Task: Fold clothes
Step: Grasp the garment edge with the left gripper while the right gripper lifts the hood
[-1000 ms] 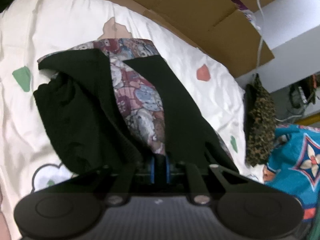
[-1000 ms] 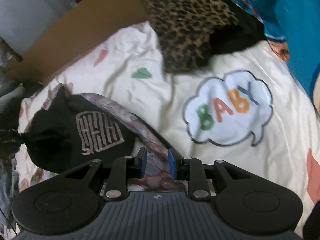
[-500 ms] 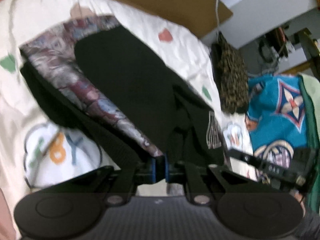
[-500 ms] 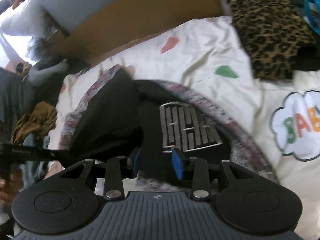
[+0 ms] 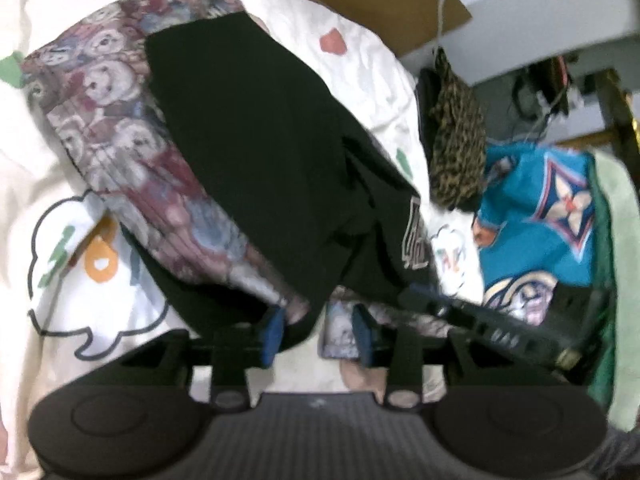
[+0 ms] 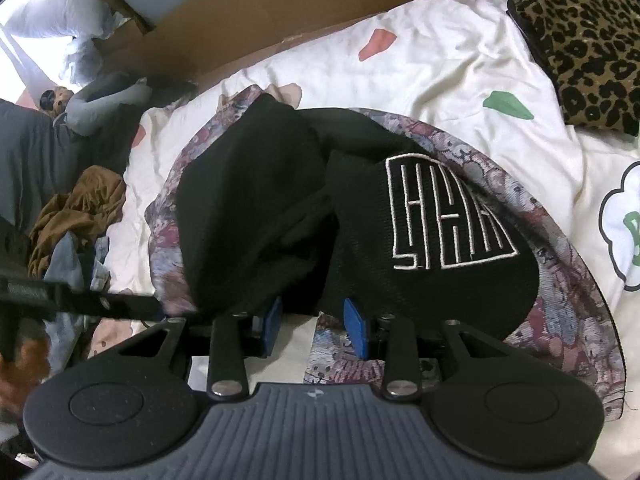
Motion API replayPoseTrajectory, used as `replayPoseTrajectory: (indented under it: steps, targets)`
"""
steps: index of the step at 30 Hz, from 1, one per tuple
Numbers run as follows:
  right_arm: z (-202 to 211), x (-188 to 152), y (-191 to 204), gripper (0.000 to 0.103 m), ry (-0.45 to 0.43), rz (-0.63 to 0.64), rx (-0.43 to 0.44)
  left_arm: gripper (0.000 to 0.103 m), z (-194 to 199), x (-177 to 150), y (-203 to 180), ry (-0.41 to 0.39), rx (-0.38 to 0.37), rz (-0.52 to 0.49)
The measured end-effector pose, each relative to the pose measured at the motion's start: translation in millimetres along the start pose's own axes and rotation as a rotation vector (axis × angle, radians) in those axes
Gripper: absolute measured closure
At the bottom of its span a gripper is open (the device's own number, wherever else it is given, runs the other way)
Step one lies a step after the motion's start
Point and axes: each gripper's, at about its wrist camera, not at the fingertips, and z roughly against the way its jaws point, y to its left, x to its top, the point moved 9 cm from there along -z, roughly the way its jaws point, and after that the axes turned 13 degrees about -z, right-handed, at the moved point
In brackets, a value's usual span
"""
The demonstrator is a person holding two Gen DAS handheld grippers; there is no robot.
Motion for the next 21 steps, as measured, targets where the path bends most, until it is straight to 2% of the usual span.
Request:
replayPoseTrajectory:
  steps: [3, 6, 8, 10, 14, 21]
  targets:
    - [-7.6, 0.0, -0.8, 0.061, 0.011, -0.009, -0.011, 0.06, 7.2, 10.9, 5.7, -0.02, 0.043, -0.043]
    - [-14.8, 1.2, 2.8, 0.061, 0.024, -0.021, -0.005, 0.059, 15.2, 24.7, 16.9, -0.045, 0.071, -0.039]
    - [-19.1, 2.3, 8.1, 0.061, 0.031, -0.019, 0.005, 0.051, 23.5, 37.4, 28.1, -0.08, 0.107, -0.032]
    - [-24.6, 2.9, 14.2, 0.06, 0.04, -0.018, 0.017, 0.047, 30.1, 52.3, 41.0, -0.126, 0.153, -0.029]
    - [-37.2, 0.2, 24.5, 0.059, 0.066, -0.026, 0.034, 0.047, 41.6, 77.0, 77.6, -0.17, 0.251, 0.014]
    - [-56.9, -5.6, 44.3, 0.058, 0.111, -0.033, 0.052, 0.044, 62.1, 98.9, 131.5, -0.203, 0.341, 0.094]
